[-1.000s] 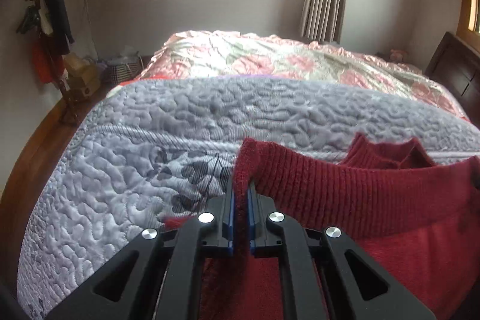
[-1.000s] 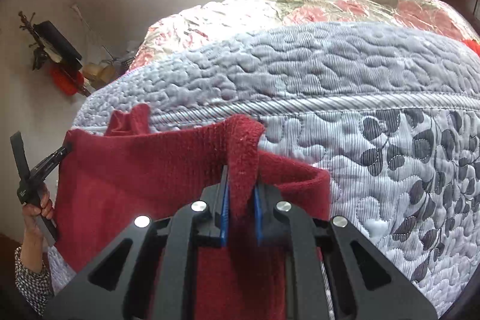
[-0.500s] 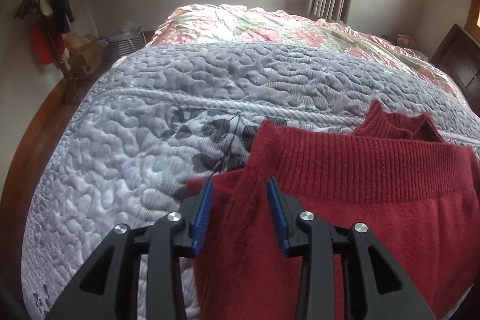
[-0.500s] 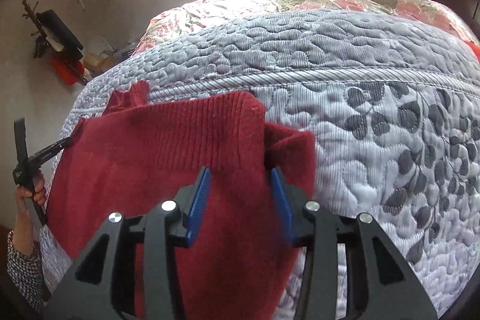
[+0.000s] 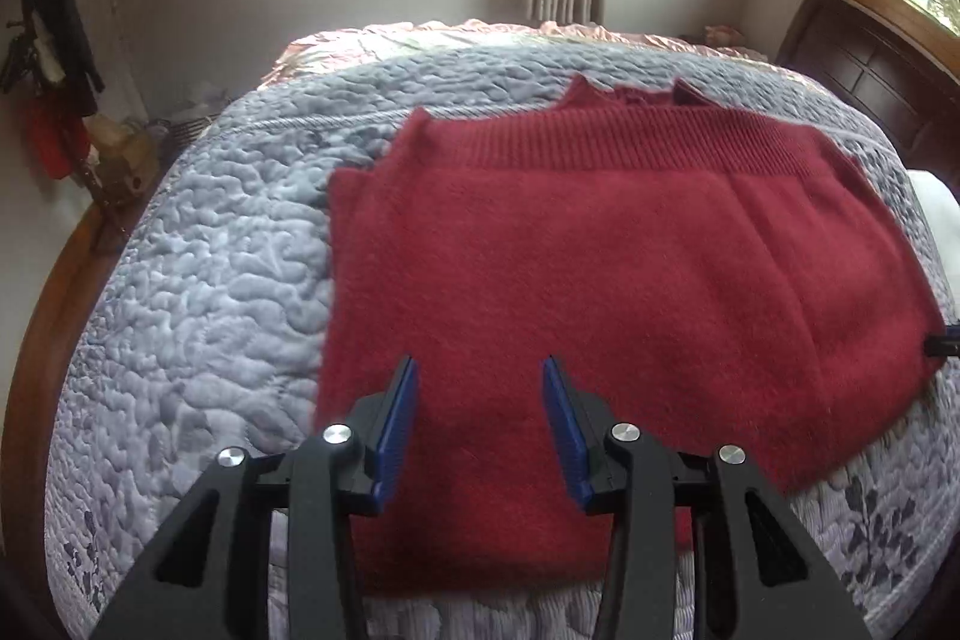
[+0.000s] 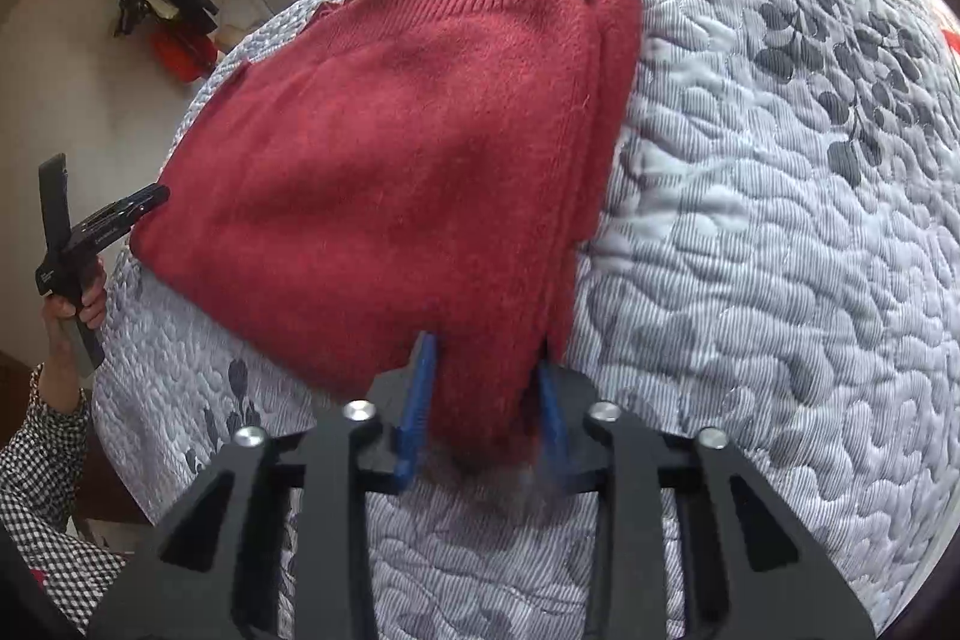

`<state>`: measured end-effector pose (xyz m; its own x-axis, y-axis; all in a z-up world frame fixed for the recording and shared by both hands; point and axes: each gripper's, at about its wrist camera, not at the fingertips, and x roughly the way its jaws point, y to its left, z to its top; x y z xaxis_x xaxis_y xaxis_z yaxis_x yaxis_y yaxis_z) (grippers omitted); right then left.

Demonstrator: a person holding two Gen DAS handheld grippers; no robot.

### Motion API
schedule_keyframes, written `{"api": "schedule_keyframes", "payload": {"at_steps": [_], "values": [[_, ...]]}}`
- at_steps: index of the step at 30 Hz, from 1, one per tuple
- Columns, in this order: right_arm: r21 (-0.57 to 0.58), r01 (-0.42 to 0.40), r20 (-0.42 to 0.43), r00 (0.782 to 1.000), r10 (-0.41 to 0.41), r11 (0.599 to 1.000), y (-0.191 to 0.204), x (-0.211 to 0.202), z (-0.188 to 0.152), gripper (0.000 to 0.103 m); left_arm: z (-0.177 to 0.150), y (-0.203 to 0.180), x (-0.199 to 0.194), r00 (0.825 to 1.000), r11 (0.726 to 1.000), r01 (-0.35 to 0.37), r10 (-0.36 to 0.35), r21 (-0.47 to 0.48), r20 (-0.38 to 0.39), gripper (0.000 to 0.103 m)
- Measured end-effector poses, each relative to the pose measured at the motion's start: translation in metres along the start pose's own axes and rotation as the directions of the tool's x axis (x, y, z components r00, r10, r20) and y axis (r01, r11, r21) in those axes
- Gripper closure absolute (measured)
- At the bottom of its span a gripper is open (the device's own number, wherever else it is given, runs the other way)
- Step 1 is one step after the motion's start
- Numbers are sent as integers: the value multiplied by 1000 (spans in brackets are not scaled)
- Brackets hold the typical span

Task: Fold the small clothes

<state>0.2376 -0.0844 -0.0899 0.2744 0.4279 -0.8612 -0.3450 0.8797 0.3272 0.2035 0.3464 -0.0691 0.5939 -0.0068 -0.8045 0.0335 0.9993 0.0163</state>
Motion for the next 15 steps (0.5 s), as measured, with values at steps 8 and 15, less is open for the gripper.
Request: {"api": "schedule_keyframes", "payload": {"at_steps": [8,15], "values": [[33,-11,15,1000,11,999,-9,-14,-12,97,-13,-7,12,999,999,-25,26,39,-19,58],[57,-5,0,1000,5,998,-15,-1,-14,95,-15,-2,16,1000,1000,-7,7,-16,-21,58]]}}
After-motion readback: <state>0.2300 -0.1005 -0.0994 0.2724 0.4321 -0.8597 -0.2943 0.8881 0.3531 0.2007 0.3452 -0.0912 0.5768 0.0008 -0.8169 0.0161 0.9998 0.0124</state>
